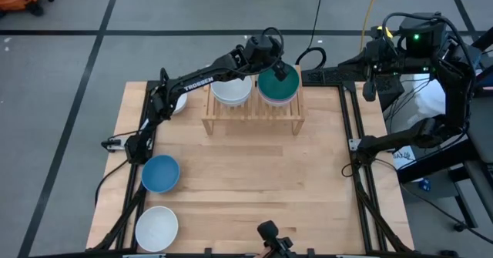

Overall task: Place and stack bowls onto a shelf
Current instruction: Stack the green bowl on top of the pink bowl on the shelf

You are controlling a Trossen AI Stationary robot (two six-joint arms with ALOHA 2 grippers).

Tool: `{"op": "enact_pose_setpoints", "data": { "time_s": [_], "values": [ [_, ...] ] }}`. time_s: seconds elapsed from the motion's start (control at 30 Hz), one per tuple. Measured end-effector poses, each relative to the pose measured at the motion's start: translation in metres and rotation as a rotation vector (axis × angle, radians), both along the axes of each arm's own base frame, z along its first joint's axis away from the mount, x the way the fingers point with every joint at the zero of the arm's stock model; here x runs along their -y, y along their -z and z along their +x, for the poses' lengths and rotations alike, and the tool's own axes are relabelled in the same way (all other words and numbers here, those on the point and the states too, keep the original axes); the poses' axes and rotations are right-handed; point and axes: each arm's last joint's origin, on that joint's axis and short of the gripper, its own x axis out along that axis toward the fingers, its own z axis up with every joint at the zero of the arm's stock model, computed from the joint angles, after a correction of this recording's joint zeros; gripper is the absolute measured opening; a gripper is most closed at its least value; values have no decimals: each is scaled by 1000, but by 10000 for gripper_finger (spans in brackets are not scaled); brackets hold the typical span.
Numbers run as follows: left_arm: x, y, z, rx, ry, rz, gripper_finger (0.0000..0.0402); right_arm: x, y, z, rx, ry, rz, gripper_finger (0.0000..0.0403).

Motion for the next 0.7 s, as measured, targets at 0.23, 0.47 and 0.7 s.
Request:
{"op": "enact_pose_setpoints", "data": {
  "time_s": [0.23,0.47,0.7],
  "values": [
    [0,2,-1,-23,1,-11,3,0,0,0,-1,0,1,0],
    [1,3,0,-27,3,-12,3,0,0,0,-1,0,1,0],
    [14,-21,-6,13,30,40,3,0,0,0,-2,0,1,0]
  ]
}}
